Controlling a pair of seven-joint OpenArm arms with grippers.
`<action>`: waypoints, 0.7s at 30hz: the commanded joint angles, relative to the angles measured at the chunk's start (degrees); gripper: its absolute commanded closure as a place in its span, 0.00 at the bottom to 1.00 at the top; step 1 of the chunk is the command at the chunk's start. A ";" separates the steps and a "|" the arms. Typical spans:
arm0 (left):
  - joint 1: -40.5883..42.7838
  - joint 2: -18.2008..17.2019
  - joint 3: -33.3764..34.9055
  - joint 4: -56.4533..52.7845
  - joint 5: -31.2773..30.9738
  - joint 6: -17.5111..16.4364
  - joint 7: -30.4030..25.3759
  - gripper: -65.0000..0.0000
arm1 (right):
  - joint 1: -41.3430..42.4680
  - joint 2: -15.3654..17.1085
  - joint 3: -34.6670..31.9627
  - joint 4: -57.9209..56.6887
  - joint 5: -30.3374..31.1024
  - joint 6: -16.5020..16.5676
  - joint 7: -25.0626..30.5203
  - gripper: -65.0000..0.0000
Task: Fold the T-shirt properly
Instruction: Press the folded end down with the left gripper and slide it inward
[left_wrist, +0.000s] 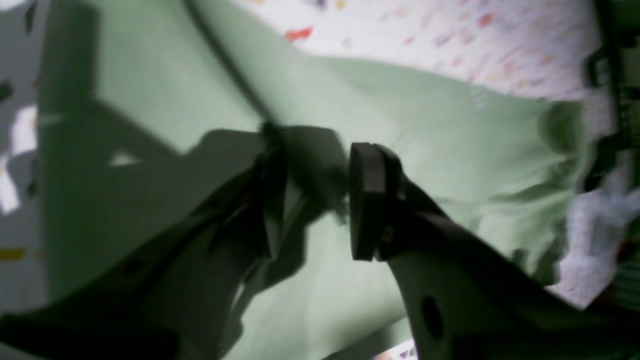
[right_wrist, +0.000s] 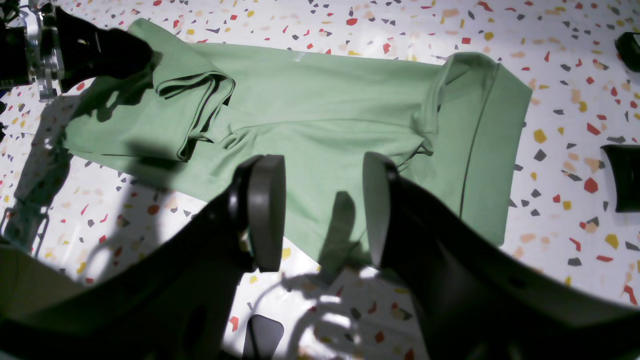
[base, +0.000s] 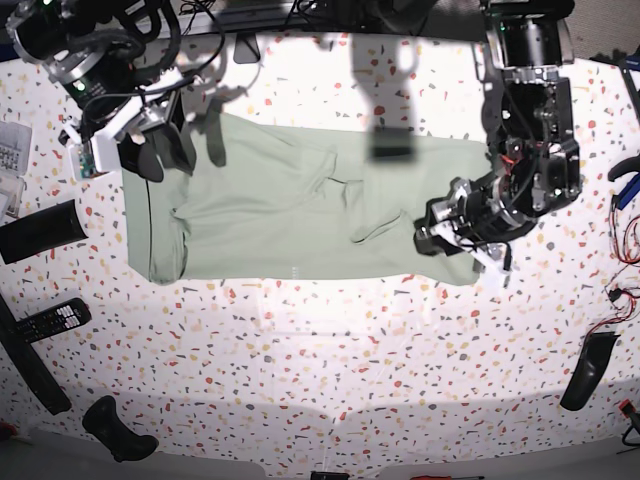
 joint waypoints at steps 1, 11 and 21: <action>-1.16 -0.09 0.02 0.96 -0.50 -0.17 -0.61 0.70 | 0.15 0.31 0.15 1.03 1.20 0.34 1.42 0.62; -1.16 0.92 0.09 0.96 -5.25 -2.27 -3.10 0.70 | 0.15 0.31 0.15 1.03 1.22 0.34 1.42 0.62; -1.14 1.51 0.11 0.96 -4.44 -2.40 -3.26 0.70 | 0.15 0.31 0.15 1.03 1.22 0.34 1.42 0.62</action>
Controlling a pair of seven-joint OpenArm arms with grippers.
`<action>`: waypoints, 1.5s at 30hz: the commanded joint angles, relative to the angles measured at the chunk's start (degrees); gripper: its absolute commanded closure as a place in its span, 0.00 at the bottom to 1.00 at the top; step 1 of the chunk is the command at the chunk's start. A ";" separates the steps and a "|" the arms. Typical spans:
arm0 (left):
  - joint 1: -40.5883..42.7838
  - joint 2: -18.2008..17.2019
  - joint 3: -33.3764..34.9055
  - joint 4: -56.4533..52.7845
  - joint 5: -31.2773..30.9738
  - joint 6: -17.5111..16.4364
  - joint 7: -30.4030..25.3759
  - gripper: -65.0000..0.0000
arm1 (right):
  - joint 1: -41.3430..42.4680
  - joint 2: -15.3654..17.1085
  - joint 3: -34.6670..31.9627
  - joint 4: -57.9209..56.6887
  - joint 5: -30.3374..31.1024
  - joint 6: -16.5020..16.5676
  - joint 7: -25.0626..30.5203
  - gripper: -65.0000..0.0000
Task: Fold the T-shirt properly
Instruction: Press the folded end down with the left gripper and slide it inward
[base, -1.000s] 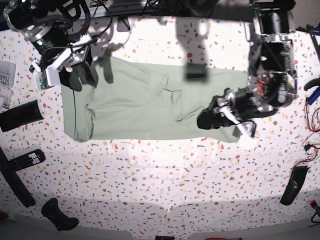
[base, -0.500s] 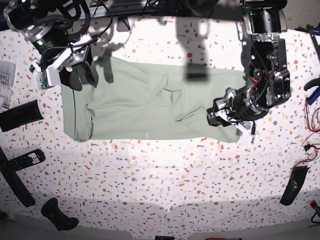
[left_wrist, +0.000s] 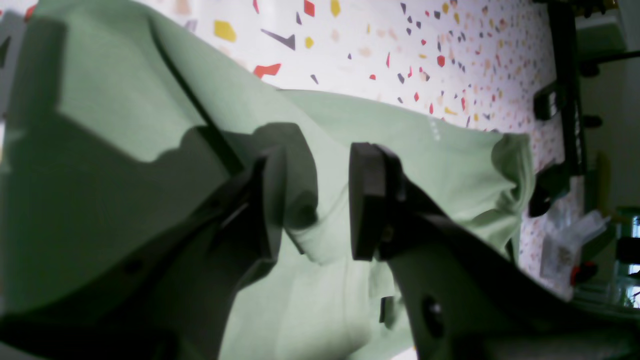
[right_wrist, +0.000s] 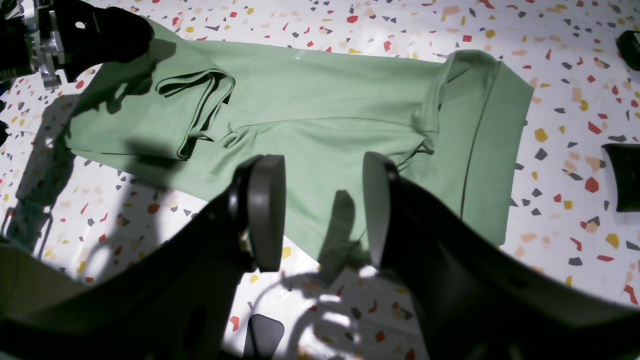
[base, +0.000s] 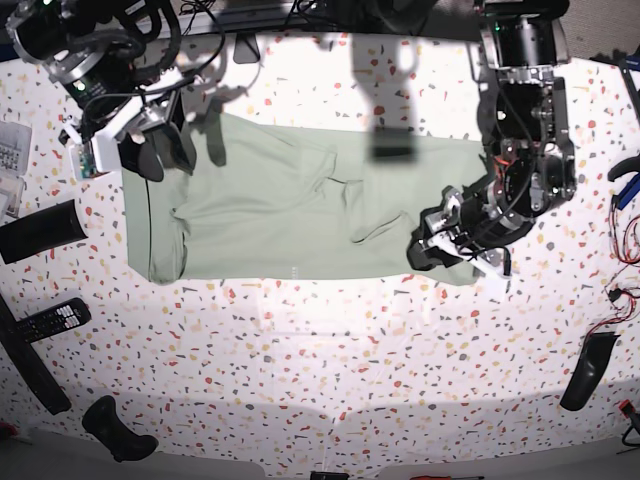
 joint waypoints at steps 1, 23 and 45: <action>-0.96 0.00 0.07 0.96 0.92 -0.37 0.04 0.70 | 0.15 0.33 0.15 1.03 1.20 0.32 1.40 0.62; -3.13 0.04 16.74 -0.61 8.85 6.71 -12.98 0.70 | 1.73 0.31 0.15 1.03 1.40 0.32 0.70 0.62; -10.91 -0.17 16.90 -5.25 15.41 -2.25 -4.85 0.70 | 1.75 0.33 0.15 1.03 0.96 0.32 -1.68 0.62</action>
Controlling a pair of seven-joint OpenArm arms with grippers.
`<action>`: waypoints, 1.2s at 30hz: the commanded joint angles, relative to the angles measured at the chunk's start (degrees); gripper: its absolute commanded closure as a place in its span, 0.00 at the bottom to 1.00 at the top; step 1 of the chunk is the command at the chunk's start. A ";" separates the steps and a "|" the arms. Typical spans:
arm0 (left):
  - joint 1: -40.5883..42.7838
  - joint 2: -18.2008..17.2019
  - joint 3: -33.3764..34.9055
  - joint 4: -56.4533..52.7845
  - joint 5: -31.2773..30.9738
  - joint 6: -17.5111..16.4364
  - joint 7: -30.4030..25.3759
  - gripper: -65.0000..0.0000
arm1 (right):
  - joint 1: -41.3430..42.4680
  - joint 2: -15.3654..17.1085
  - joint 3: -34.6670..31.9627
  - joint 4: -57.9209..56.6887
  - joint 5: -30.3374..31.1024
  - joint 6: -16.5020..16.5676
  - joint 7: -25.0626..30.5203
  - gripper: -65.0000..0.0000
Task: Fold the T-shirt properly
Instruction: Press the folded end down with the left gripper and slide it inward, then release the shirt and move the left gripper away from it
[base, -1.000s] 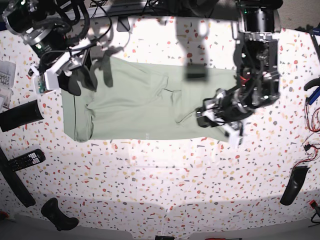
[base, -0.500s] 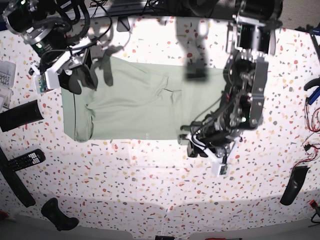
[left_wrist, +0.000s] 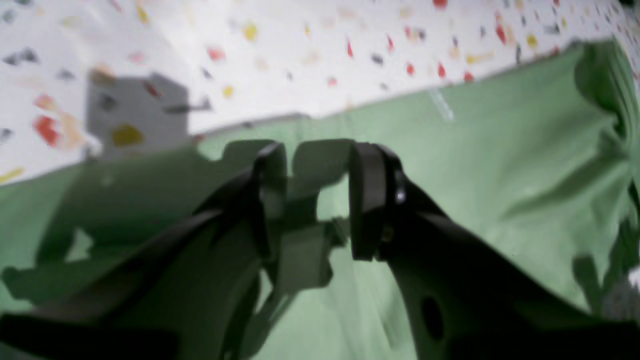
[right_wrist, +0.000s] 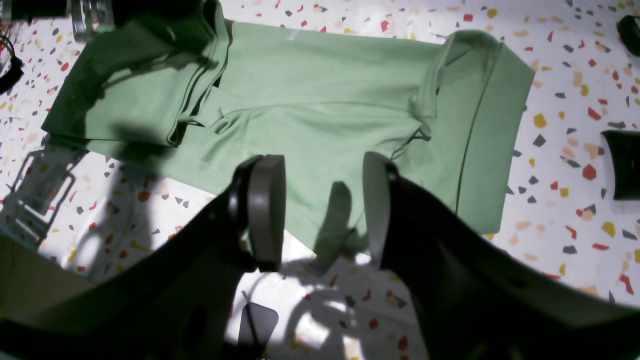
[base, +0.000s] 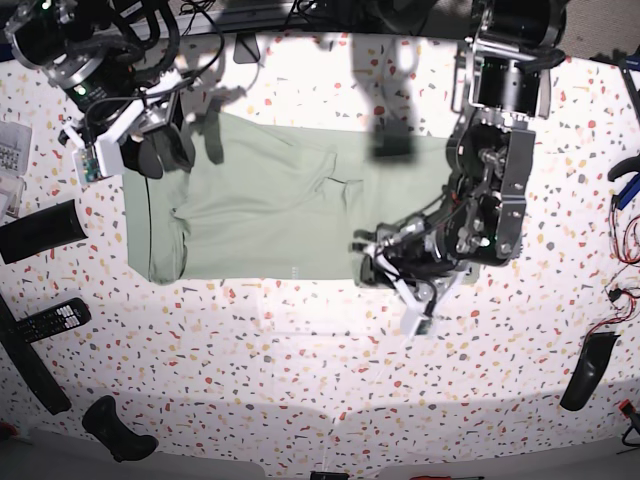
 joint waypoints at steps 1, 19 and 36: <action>-1.51 0.07 0.02 1.11 -0.94 -1.79 -1.33 0.70 | 0.02 0.33 0.15 1.01 1.25 0.34 2.16 0.62; -2.16 0.04 0.00 1.09 -0.96 -3.10 -2.60 0.70 | 1.75 0.31 0.22 1.01 11.47 0.34 -0.50 0.58; -2.23 -2.43 0.00 5.77 8.83 -3.96 -8.98 0.70 | 7.85 0.31 2.86 1.01 2.69 0.15 -2.29 0.27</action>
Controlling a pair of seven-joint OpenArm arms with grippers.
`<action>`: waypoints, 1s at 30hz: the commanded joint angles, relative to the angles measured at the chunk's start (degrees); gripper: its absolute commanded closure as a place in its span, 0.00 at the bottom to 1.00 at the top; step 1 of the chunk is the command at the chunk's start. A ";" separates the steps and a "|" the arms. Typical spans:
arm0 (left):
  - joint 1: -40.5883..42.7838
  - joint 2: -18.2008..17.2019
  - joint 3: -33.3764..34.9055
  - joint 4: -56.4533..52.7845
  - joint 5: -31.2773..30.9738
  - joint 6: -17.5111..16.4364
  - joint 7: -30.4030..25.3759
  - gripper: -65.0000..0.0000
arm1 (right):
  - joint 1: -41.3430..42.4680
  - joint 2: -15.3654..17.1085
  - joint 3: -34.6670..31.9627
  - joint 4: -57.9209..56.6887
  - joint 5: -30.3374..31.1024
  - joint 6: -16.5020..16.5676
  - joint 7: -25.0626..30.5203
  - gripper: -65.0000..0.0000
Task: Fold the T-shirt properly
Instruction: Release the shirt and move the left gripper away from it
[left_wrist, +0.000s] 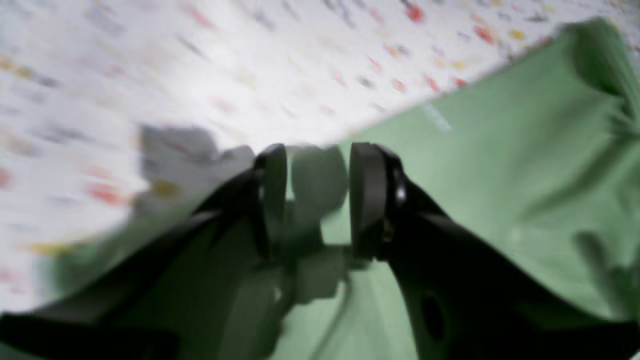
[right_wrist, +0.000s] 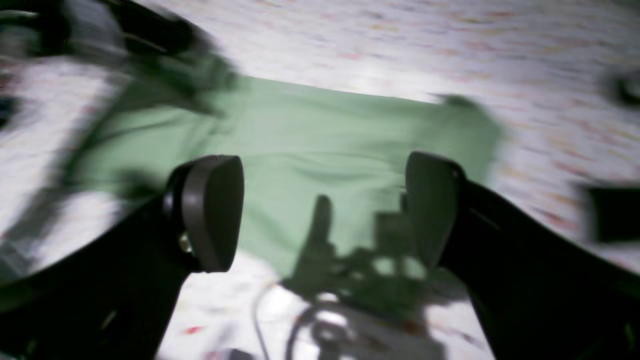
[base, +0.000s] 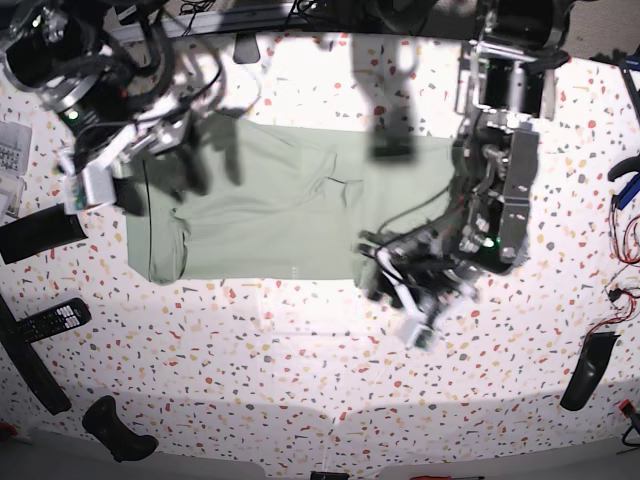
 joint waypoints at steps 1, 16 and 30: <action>-1.57 -1.05 -0.22 3.28 1.20 0.04 -1.77 0.70 | 0.83 0.33 1.20 1.01 -0.37 -1.18 2.01 0.27; -1.16 -24.04 -9.94 12.59 -16.90 7.56 0.37 0.70 | 8.17 0.63 10.64 -6.86 -2.89 -1.20 -1.97 0.27; 2.27 -18.53 -14.80 18.08 -20.90 2.12 0.85 0.70 | 18.25 12.24 8.11 -37.73 -0.90 -1.07 -2.14 0.27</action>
